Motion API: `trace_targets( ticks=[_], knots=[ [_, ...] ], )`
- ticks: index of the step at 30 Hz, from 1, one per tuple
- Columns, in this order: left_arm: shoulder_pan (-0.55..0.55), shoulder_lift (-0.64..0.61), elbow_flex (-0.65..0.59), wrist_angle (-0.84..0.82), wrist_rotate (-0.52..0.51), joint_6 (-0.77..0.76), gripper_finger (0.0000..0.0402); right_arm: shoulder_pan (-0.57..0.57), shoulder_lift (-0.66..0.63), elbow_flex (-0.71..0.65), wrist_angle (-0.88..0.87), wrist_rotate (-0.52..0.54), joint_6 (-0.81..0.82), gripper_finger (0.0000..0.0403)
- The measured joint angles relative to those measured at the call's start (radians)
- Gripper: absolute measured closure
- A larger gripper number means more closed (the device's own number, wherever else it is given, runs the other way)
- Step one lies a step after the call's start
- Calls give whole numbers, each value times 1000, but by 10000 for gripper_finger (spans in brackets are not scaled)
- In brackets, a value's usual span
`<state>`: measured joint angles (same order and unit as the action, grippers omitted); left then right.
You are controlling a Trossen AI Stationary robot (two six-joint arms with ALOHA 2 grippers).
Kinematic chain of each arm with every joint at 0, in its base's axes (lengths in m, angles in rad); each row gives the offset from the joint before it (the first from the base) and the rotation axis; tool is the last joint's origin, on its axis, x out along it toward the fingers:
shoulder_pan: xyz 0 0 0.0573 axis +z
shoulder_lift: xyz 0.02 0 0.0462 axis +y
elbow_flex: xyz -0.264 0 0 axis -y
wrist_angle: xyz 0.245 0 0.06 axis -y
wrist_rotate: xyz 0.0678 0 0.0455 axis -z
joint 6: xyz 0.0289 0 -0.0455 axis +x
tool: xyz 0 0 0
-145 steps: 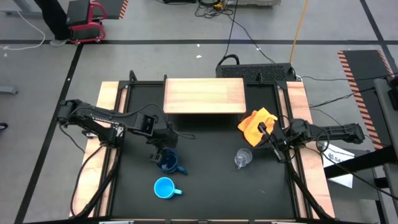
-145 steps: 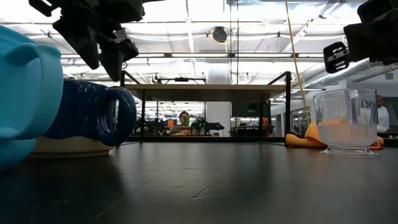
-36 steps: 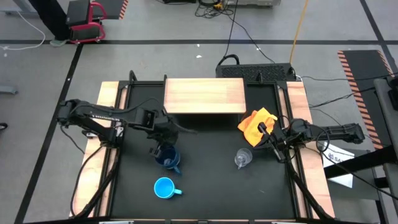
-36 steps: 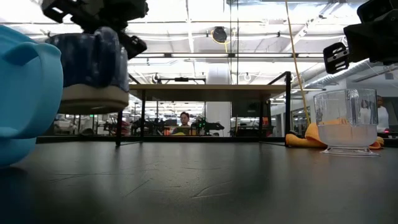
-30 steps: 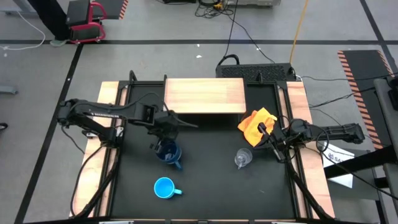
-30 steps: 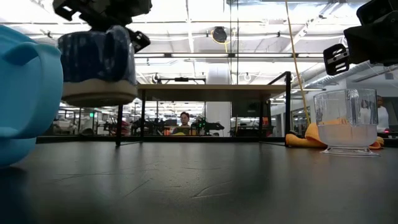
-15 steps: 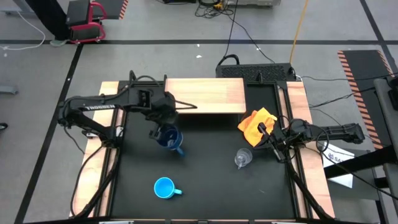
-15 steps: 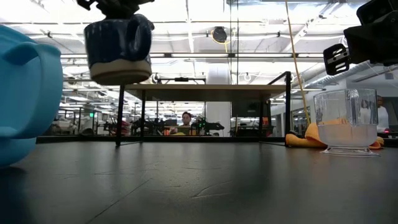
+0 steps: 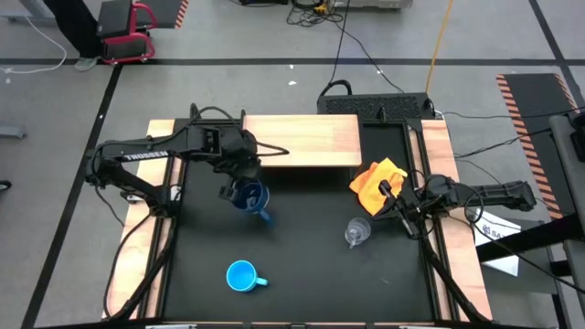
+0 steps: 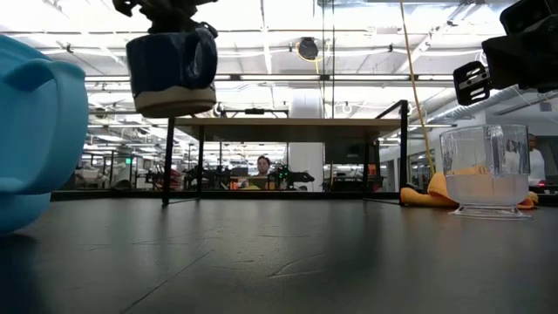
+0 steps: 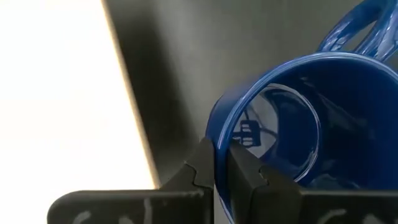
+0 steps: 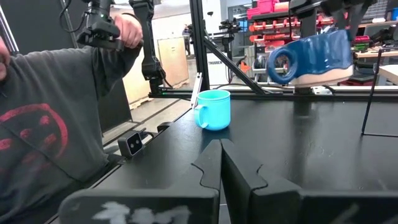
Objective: Stack small to large cups/mugs on shelf
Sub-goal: Put the dark blue mug on the shelf
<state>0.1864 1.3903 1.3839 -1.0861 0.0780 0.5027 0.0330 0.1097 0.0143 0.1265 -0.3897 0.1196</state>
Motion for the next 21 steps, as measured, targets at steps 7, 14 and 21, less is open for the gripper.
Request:
trace_targets(
  ticks=[7, 14, 21],
  knots=[
    [56, 0, 92, -17, 0, 45, 385, 0, 0, 0, 4, 0, 0, 403],
    [122, -2, 217, -19, 0, 90, 385, 0, 0, 0, 4, 0, 0, 403],
    [220, 0, 255, -9, 2, 135, 385, -1, 0, 0, 4, 0, 0, 403]
  ],
)
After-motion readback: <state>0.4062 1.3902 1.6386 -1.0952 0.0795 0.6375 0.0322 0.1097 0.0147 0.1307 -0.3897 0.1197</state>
